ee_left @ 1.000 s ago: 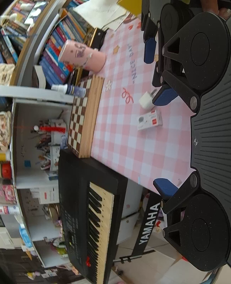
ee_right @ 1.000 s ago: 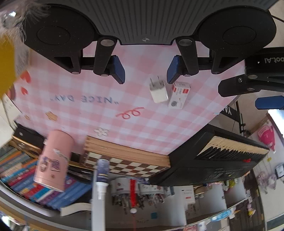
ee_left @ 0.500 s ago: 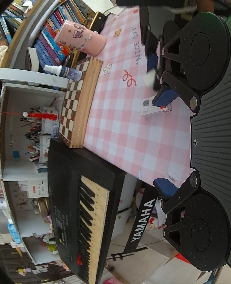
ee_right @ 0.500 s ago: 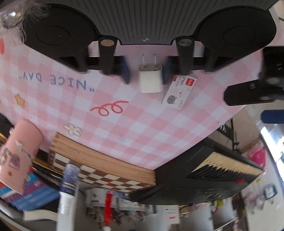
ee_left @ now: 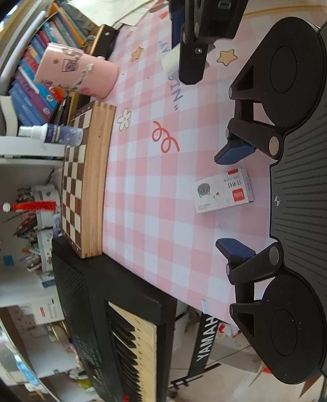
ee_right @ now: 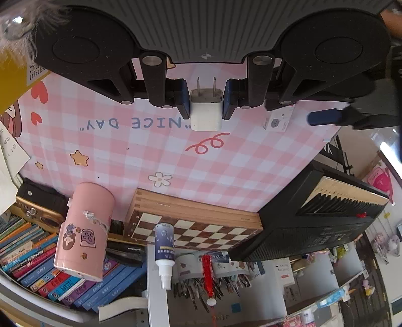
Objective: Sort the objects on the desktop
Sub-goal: 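Grasp the white box with the left tool while the right tool grasps the charger, then lift and carry the white box and charger plug over the yellow box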
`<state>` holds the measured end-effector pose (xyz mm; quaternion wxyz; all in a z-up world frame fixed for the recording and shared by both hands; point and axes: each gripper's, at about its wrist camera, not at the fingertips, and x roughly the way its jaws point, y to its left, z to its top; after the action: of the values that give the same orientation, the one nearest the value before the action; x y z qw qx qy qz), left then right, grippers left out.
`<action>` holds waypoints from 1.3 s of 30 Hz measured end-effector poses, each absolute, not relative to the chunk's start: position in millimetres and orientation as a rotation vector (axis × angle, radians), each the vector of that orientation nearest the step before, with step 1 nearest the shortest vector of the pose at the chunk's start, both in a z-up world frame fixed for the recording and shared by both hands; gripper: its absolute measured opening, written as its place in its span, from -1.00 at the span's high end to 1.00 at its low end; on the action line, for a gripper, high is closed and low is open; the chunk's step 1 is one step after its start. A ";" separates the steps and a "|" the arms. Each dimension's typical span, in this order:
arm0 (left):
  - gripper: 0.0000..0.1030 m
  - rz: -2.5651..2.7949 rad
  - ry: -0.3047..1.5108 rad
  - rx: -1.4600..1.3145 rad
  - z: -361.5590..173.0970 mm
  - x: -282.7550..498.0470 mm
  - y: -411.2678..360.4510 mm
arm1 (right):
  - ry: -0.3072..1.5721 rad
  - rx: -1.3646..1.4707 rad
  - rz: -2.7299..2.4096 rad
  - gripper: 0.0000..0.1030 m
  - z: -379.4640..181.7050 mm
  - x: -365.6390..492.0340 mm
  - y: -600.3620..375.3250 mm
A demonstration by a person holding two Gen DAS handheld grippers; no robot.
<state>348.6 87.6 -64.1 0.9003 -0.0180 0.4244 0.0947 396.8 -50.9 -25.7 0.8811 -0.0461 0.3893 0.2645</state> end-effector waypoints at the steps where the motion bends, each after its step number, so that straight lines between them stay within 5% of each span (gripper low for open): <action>1: -0.07 0.198 0.882 -0.033 -65.7 349.6 86.8 | 0.816 -0.096 0.550 0.53 -25.8 396.0 -52.0; 5: 0.14 0.190 0.882 -0.027 -68.9 348.8 84.7 | 0.816 -0.092 0.534 0.53 -24.0 390.9 -58.6; 7: 0.45 0.167 0.881 -0.035 -68.3 348.4 83.1 | 0.809 -0.086 0.522 0.53 -21.6 387.2 -63.6; 24: 0.46 0.010 0.674 -0.223 19.0 260.1 88.2 | 0.732 -0.043 0.479 0.53 24.7 304.8 -107.6; 39: 0.45 -0.068 0.647 -0.202 32.2 131.9 88.8 | 0.785 0.028 0.497 0.53 21.7 186.8 -99.0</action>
<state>131.9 88.8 32.2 0.9426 -0.0991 0.3172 -0.0333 186.8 -99.0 21.7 0.8939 0.0137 0.3787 0.2395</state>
